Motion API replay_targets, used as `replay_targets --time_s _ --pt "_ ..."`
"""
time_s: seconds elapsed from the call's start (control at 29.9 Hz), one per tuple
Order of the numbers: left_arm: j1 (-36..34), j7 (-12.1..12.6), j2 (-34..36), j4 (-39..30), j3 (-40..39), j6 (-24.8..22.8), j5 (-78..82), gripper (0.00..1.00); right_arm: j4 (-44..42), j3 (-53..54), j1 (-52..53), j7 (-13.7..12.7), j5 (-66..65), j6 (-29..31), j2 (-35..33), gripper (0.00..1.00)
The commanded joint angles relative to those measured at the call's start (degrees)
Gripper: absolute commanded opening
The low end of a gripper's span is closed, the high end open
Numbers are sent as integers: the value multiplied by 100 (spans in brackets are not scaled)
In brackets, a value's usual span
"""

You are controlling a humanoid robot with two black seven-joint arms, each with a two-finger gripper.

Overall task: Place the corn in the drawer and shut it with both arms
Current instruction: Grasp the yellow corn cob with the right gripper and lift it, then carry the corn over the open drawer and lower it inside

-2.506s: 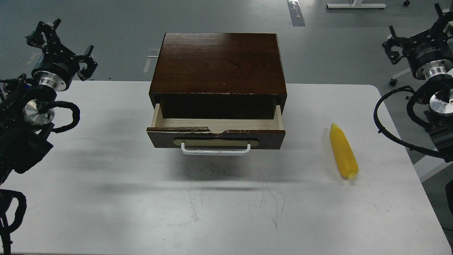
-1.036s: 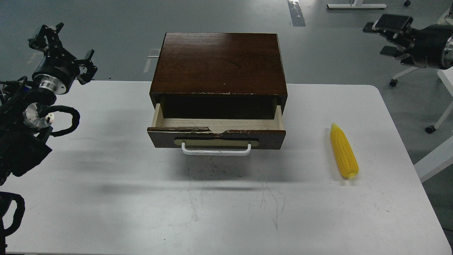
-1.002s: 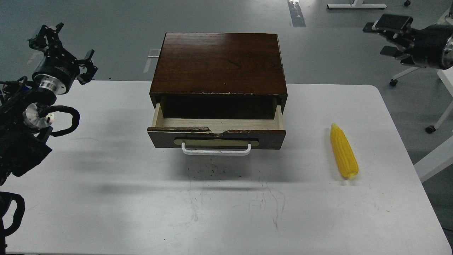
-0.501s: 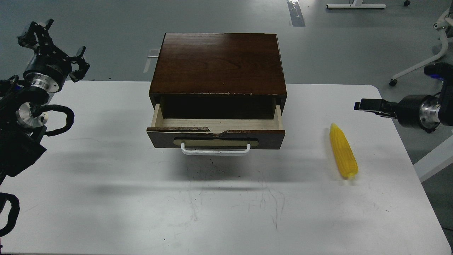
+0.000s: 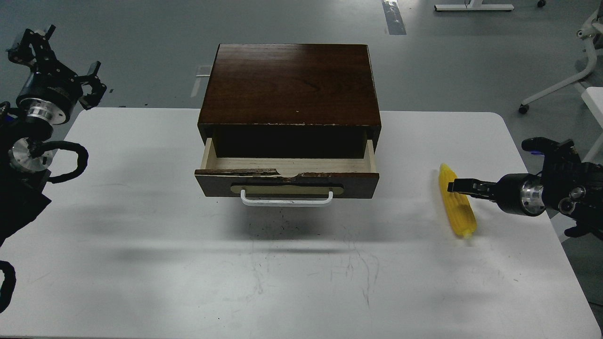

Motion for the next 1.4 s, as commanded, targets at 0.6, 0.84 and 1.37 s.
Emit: replay_targets --time_s 0.6,0.84,1.37 --pt "-8 53 160 -2 -3 0 10 98 -197 30 216 78 -46 -211 232 1" --pt "-86 193 248 -54 155 0 377 97 -171 13 1505 359 -73 -615 -164 0" --pt "-87 150 187 -37 -11 0 564 98 953 22 3977 922 -2145 -607 994 0"
